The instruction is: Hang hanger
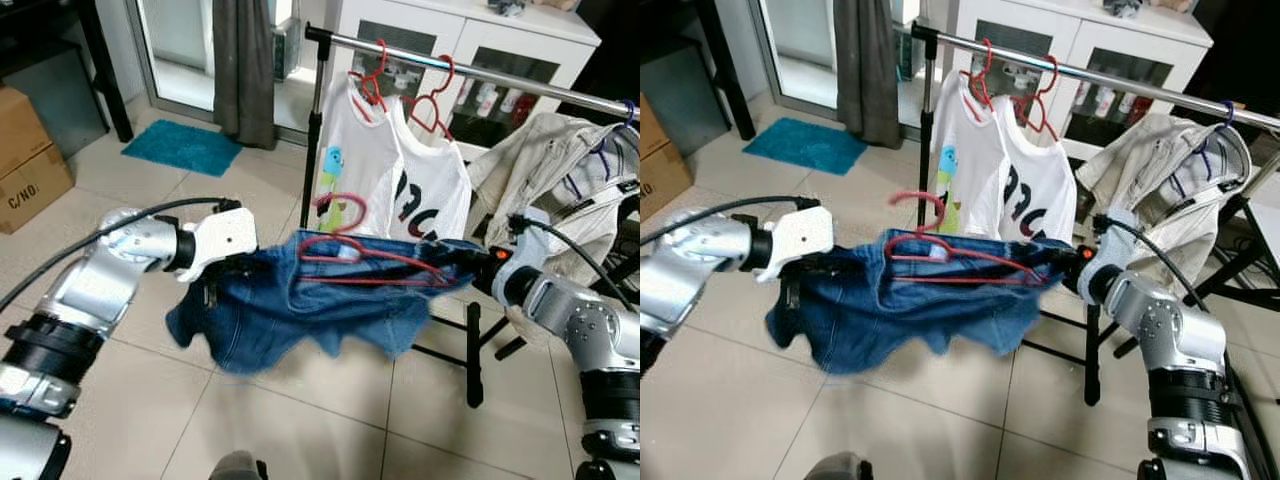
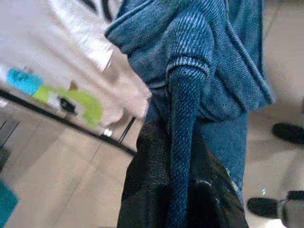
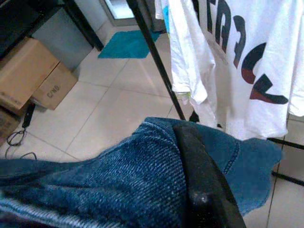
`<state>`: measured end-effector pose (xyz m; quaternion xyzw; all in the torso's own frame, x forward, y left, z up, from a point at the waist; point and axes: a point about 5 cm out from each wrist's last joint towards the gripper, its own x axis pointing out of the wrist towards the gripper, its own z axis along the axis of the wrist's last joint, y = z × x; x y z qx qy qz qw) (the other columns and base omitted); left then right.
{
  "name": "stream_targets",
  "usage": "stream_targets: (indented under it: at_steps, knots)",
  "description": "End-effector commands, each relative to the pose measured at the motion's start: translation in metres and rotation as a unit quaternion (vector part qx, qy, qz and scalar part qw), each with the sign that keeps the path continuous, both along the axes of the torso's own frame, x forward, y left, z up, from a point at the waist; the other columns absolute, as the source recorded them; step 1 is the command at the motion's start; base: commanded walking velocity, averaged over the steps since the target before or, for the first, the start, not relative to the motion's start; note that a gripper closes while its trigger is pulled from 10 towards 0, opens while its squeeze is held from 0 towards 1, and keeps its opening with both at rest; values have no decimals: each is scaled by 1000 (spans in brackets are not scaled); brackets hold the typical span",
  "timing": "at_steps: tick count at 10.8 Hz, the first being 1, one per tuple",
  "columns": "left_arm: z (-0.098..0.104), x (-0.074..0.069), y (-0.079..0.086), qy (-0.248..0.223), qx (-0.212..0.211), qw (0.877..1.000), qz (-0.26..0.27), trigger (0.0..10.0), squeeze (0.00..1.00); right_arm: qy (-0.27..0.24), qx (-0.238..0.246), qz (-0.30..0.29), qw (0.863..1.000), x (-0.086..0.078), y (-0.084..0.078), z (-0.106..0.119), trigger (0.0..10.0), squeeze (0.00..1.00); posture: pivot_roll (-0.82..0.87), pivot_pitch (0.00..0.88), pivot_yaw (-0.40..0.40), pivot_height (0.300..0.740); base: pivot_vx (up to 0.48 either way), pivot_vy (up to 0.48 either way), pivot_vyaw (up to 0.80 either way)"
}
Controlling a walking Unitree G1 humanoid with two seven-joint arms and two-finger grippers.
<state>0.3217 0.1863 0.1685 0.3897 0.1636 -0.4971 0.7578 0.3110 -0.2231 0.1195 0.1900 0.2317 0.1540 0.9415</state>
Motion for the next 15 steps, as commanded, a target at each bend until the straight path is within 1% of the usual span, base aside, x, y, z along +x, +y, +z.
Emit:
stream_targets:
  at_steps: [1, 2, 3, 4, 5, 6, 7, 8, 9, 10, 11, 12, 13, 14, 15]
  knots:
    - [6, 5, 3, -19, 12, 1000, 15, 0, 0, -14, -31, -6, 999, -1, -10, 9, 0, 0, 60, 0, -89, 740, 0, 0, 0]
    - [2, 7, 4, -23, 27, 999, 34, 0, 0, -17, -55, 14, 998, -2, -6, 9, 0, 0, 58, 0, -89, 740, 0, 0, 0]
    - [0, 10, 7, -33, 42, 998, 46, 0, 0, -20, -66, 28, 997, -2, -3, 10, 0, 0, 58, 0, -88, 740, 0, 0, 0]
    - [3, 13, 7, -50, 46, 996, 50, 0, 0, -23, -66, 35, 997, -2, 0, 12, 0, 0, 62, 0, -91, 740, 0, 0, 0]
    - [5, 12, 0, -47, 21, 998, 30, 0, 0, -31, -59, 42, 997, 0, 6, 17, 0, 0, 64, 0, -92, 740, 0, 0, 0]
    - [-1, 8, -12, -33, 12, 999, 3, 0, 0, -41, -51, 55, 996, 2, 16, 22, 0, 0, 63, 0, -92, 740, 0, 0, 0]
    - [-12, 3, -27, -11, 1, 1000, -22, 0, 0, -53, -43, 75, 995, 4, 28, 29, 0, 0, 60, 0, -90, 740, 0, 0, 0]
    - [-20, 1, -38, 5, -4, 1000, -29, 0, 0, -61, -37, 90, 993, 5, 36, 35, 0, 0, 60, 0, -90, 740, 0, 0, 0]
    - [-28, 5, -46, 9, 0, 1000, -18, 0, 0, -69, -33, 101, 992, 3, 42, 41, 0, 0, 55, 0, -89, 740, 0, 0, 0]
    - [-31, 6, -50, 12, -1, 1000, -16, 0, 0, -71, -32, 103, 992, 3, 43, 43, 0, 0, 52, 0, -87, 740, 0, 0, 0]
    - [-34, 8, -58, 16, -11, 1000, -2, 0, 0, -70, -32, 105, 992, 2, 46, 43, 0, 0, 52, 0, -87, 740, 0, 0, 0]
    - [-36, 11, -60, 10, -3, 1000, 9, 0, 0, -64, -35, 108, 991, 1, 48, 42, 0, 0, 43, 0, -85, 740, 0, 0, 0]
    - [-36, 13, -64, 3, -11, 1000, 23, 0, 0, -54, -44, 94, 993, 1, 45, 37, 0, 0, 45, 0, -86, 740, 0, 0, 0]
    - [-37, 16, -67, -9, -22, 999, 42, 0, 0, -54, -36, 90, 994, 2, 48, 38, 0, 0, 48, 0, -89, 740, 0, 0, 0]
    - [-39, 18, -70, -10, -30, 998, 55, 0, 0, -54, -32, 95, 994, 2, 51, 38, 0, 0, 49, 0, -92, 740, 0, 0, 0]
